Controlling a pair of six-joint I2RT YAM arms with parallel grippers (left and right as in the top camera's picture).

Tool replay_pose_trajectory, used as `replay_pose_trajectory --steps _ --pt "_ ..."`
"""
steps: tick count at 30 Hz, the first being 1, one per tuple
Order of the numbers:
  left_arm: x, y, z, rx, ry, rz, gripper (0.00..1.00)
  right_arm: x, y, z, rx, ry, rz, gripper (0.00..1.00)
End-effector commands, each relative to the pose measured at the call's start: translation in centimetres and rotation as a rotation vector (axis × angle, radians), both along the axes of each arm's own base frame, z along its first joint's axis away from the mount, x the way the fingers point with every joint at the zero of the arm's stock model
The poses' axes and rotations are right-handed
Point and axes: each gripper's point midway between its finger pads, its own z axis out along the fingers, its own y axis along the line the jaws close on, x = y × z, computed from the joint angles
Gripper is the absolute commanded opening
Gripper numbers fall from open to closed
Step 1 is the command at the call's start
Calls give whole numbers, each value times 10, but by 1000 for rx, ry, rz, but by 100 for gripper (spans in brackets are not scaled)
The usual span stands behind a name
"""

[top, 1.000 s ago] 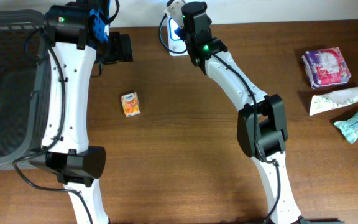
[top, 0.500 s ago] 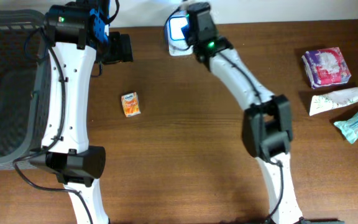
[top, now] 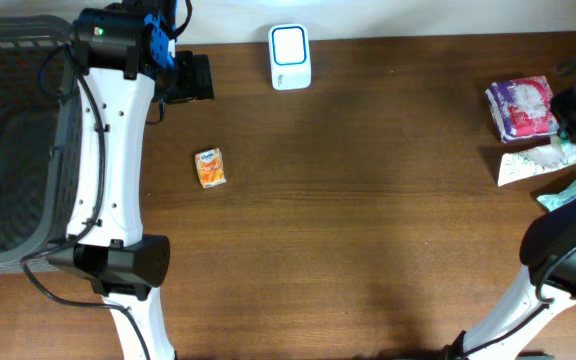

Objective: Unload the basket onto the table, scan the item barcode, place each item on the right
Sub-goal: 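Carry the teal pack to the right table edge and release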

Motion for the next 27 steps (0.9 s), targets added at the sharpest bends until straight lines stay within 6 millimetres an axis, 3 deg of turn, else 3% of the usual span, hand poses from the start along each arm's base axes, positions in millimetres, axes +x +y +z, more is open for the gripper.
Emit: replay_pose_trajectory --steps 1,4,7,9,10,12,14,17,19,22,25,26,27 --pt "0 1 7 -6 -20 7 99 -21 1 -32 40 101 -37 4" --pt "0 1 7 -6 -20 7 99 -33 3 -69 68 164 -43 4" --pt "0 1 7 -6 -20 7 99 -39 0 -90 56 186 -49 7" --pt "0 1 7 -6 -20 7 99 -43 -12 -87 -8 209 -60 28" --pt "0 1 7 -6 -20 7 99 -45 -15 -86 -22 213 -64 29" --pt "0 1 7 -6 -20 7 99 -43 -15 -87 -16 207 -58 44" --pt "0 1 7 -6 -20 7 99 -37 -11 -87 -4 211 9 46" --pt "0 1 7 -6 -20 7 99 2 23 -95 152 110 279 54" --pt "0 1 7 -6 -20 7 99 33 68 -92 329 -39 466 56" --pt "0 1 7 -6 -20 7 99 61 124 -67 480 -200 586 53" --pt "0 1 7 -6 -20 7 99 77 161 -35 498 -282 685 55" --pt "0 1 7 -6 -20 7 99 83 176 -26 488 -305 730 59" --pt "0 1 7 -6 -20 7 99 86 185 -24 484 -310 754 92"
